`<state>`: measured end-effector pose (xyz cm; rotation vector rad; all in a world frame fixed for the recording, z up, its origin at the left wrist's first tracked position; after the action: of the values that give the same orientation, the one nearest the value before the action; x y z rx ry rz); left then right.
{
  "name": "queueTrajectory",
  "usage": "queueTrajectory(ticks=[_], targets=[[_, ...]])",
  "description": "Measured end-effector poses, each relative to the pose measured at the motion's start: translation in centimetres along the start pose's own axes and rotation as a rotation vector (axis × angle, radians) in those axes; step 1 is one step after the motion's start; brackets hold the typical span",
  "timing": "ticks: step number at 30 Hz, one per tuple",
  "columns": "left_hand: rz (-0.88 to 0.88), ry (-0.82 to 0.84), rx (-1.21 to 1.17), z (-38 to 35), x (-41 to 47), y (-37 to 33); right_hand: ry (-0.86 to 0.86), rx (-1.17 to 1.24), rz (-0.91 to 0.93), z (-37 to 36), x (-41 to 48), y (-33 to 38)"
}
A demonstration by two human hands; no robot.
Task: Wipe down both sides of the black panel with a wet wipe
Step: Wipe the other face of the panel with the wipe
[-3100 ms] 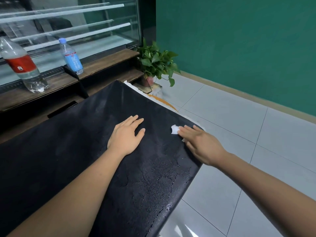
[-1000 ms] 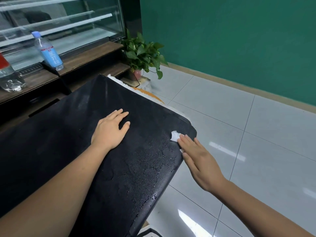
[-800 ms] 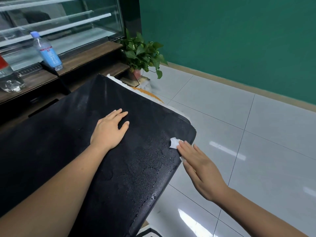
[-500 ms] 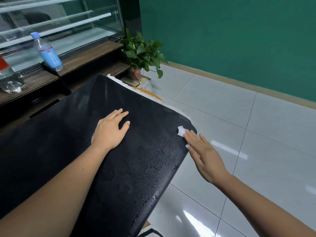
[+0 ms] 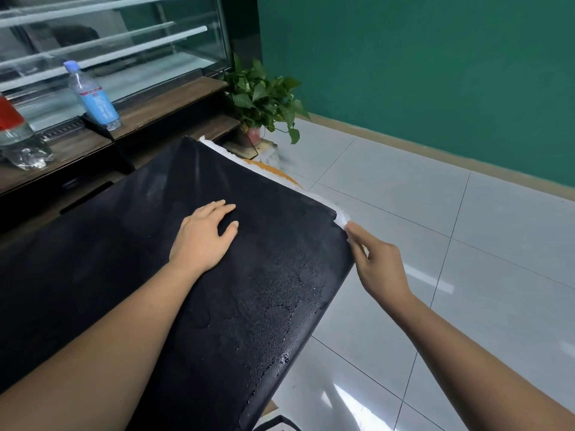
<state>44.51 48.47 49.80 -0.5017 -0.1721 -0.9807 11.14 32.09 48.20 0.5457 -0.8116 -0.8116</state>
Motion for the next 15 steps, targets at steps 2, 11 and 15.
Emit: queueTrajectory(ticks=[2, 11, 15], targets=[[-0.03, -0.035, -0.003, 0.5, 0.0, -0.3, -0.058, -0.002, -0.016, 0.5, 0.6, 0.1], [-0.022, -0.036, -0.155, 2.0, -0.4, -2.9, -0.075, -0.017, -0.06, 1.6, 2.2, 1.5], [0.024, -0.005, -0.357, 2.0, -1.5, -5.0, -0.05, 0.223, -0.211, 1.0, 2.8, 2.7]])
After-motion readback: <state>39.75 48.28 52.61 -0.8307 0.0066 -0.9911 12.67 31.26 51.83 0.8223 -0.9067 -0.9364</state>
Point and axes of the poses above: each hand's wrist, its own x-axis towards the middle knuckle, its own z-axis out of the back of the hand, y = z × x, the point moved 5 cm from there along x, towards the middle knuckle, and after that the axes turned 8 degrees about -y, right-handed, at the moved point
